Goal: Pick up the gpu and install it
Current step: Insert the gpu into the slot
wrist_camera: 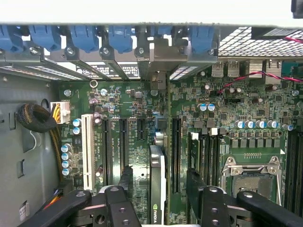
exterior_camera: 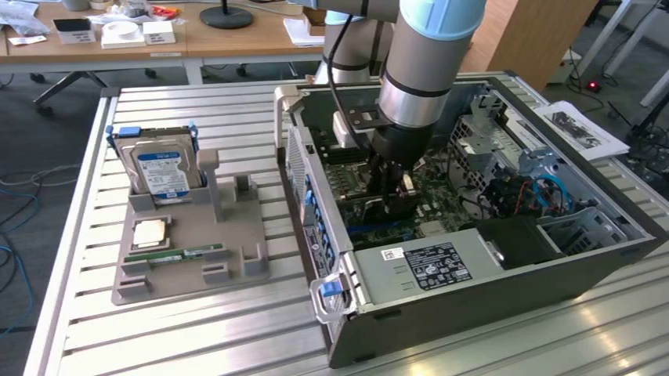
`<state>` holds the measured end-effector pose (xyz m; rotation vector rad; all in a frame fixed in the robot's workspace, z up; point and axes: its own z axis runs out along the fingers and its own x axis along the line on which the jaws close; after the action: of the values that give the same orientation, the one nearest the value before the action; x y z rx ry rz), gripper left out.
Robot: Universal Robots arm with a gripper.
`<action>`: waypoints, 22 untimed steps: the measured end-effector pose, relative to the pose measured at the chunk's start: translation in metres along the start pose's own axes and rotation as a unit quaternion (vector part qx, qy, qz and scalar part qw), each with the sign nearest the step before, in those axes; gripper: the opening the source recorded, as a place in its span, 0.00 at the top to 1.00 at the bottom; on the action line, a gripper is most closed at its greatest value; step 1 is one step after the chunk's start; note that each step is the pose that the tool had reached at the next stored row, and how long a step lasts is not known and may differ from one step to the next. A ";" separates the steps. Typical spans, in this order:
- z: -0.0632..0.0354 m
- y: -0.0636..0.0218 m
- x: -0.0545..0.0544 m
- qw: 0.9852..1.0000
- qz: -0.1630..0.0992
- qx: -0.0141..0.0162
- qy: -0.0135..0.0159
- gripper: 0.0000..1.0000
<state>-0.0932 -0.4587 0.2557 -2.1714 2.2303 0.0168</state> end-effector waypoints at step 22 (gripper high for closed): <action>0.0000 -0.0002 0.002 1.000 0.000 0.000 0.000 0.51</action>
<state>-0.0931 -0.4612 0.2556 -2.1714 2.2301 0.0170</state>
